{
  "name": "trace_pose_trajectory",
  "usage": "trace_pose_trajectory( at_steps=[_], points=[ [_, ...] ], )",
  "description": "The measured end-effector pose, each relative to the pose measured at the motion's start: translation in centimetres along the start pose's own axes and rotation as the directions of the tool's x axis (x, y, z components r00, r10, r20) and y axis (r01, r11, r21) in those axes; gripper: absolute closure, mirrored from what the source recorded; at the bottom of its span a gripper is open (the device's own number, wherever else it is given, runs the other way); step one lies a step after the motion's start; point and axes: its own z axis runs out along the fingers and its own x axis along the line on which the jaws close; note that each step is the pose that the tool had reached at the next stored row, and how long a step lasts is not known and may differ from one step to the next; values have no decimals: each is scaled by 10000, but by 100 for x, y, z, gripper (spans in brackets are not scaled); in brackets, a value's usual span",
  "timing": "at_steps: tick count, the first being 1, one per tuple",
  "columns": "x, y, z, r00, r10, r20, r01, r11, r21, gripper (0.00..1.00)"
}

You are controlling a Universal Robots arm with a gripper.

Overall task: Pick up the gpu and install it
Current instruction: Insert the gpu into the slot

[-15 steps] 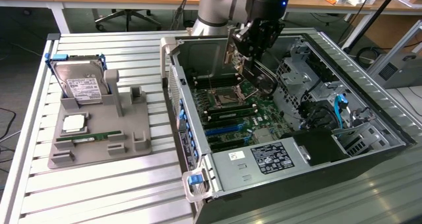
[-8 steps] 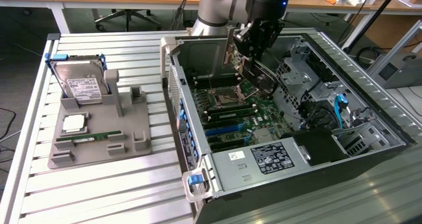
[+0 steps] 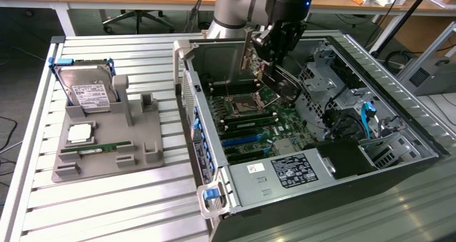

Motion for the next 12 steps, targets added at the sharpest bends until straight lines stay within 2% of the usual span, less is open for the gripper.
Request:
trace_pose_trajectory(
  at_steps=[12],
  points=[
    [0,0,2,9989,-471,52,471,9989,-14,73]
  ],
)
